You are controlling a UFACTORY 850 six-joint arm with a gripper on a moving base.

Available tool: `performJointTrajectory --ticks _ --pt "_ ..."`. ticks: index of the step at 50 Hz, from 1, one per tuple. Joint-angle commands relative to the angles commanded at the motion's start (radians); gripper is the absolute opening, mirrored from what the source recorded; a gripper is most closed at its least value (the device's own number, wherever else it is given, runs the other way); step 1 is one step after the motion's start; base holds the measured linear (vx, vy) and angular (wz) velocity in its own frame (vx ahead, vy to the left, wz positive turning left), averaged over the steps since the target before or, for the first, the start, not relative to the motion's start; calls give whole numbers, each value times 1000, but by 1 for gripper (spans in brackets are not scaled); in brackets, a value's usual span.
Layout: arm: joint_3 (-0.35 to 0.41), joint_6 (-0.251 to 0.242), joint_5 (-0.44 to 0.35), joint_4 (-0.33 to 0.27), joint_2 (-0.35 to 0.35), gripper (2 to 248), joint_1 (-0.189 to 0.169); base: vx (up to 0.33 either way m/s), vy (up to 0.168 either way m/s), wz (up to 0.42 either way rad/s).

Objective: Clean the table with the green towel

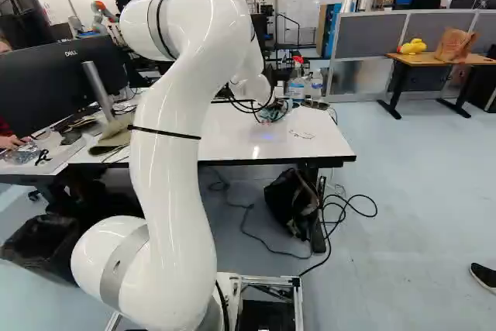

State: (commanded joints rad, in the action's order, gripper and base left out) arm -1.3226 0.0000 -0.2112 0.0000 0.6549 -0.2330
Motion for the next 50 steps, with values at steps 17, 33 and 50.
performJointTrajectory --ticks 17,33,50 --pt "-47 0 0 0 34 42 -24 0 0 0" --pt "-138 0 0 0 98 42 -13 0 0 0" --pt "-228 0 0 0 161 42 11 0 0 0"
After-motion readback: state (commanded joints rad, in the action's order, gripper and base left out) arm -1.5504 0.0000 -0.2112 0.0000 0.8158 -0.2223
